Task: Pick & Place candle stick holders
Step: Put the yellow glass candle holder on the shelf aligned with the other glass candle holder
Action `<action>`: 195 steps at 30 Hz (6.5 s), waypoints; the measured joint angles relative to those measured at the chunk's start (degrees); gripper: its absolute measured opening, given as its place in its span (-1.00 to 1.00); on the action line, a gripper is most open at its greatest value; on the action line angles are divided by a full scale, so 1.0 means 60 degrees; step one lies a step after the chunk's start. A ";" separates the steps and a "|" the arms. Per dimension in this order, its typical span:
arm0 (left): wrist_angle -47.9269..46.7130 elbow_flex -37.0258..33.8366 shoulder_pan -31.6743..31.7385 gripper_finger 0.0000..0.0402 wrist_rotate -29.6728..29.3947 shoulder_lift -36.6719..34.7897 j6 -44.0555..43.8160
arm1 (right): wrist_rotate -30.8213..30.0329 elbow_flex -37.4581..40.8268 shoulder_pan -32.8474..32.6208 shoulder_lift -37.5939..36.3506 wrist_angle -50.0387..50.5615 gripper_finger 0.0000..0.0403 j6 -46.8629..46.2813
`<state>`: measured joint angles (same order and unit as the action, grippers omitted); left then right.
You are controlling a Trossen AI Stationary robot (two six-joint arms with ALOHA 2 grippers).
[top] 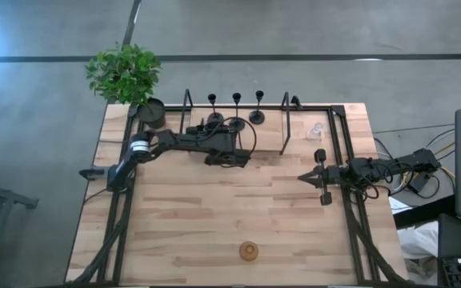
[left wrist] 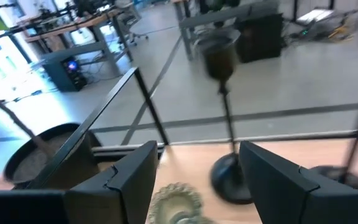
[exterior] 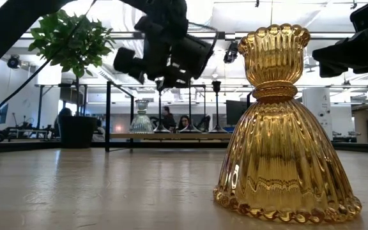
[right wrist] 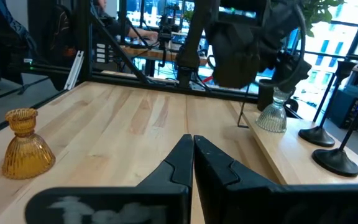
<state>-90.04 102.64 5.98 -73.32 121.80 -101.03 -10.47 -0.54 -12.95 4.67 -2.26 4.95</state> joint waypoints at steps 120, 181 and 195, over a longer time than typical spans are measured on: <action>1.9355 -0.6822 -0.6115 0.03 1.0162 -0.1589 1.6881 | 0.0002 0.0000 -0.0003 -0.0005 0.0001 -0.96 0.0000; 2.0043 -0.4609 -0.5050 -0.31 1.4113 0.0376 1.6975 | 0.0002 0.0000 -0.0002 0.0000 0.0000 -0.96 0.0000; 1.9486 -0.4613 -0.4991 -0.31 1.2511 0.0088 1.6486 | 0.0002 0.0000 -0.0002 0.0000 0.0000 -0.96 0.0000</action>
<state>26.87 74.96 -23.97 1.75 122.33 -2.11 -10.46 -0.54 -12.96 4.67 -2.26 4.95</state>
